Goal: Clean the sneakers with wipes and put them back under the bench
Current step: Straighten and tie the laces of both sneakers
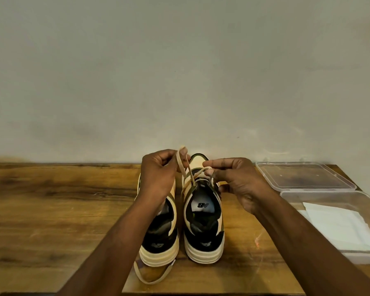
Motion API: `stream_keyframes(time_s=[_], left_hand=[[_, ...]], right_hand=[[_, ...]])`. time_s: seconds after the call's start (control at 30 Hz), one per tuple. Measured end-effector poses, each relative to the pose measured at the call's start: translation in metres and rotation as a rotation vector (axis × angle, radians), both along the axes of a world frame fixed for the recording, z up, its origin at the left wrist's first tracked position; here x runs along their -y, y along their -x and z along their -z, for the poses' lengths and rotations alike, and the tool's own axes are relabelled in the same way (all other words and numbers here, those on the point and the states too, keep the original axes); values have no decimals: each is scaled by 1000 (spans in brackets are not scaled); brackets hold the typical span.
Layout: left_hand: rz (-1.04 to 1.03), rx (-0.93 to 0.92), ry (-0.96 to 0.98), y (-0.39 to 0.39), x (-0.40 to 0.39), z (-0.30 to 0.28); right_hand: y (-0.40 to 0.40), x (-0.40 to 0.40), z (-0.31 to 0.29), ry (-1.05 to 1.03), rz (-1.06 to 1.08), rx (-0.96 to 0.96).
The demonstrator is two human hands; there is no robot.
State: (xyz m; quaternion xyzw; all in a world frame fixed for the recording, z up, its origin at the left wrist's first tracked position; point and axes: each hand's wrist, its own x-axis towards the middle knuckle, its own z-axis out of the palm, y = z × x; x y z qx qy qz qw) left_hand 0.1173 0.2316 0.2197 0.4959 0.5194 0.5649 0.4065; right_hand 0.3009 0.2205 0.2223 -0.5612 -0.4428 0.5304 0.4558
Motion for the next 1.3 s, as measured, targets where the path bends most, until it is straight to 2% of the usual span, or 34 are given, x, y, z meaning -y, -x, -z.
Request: stream_keyframes(time_s=[0.1, 0.33, 0.43, 0.5, 0.67, 0.77, 0.83, 0.93, 1.0, 1.3], left_hand=[[8, 47, 1, 0, -1, -4], [36, -136, 71, -2, -5, 14], [84, -349, 61, 0, -5, 15], [68, -529, 4, -1, -2, 18], [-175, -882, -120, 8, 4, 7], [-279, -876, -155, 13, 8, -9], [-188, -839, -69, 5, 12, -13], [-9, -1029, 122, -9, 15, 0], [16, -1124, 166, -13, 15, 6], [-34, -1097, 223, -29, 22, 3]], right_hand=[[0, -2, -2, -1, 14, -7], [0, -6, -7, -108, 154, -106], [-1, -5, -4, -87, 176, -85], [-1, -4, -1, -53, 135, 17], [-7, -7, 3, -67, 129, 258], [-13, -4, -2, -48, 154, 286], [-16, -1, -6, 24, 120, 271], [-17, 3, -12, 149, -5, 306], [-16, 5, -12, 184, -86, 288], [-10, 4, 2, 163, -80, 202]])
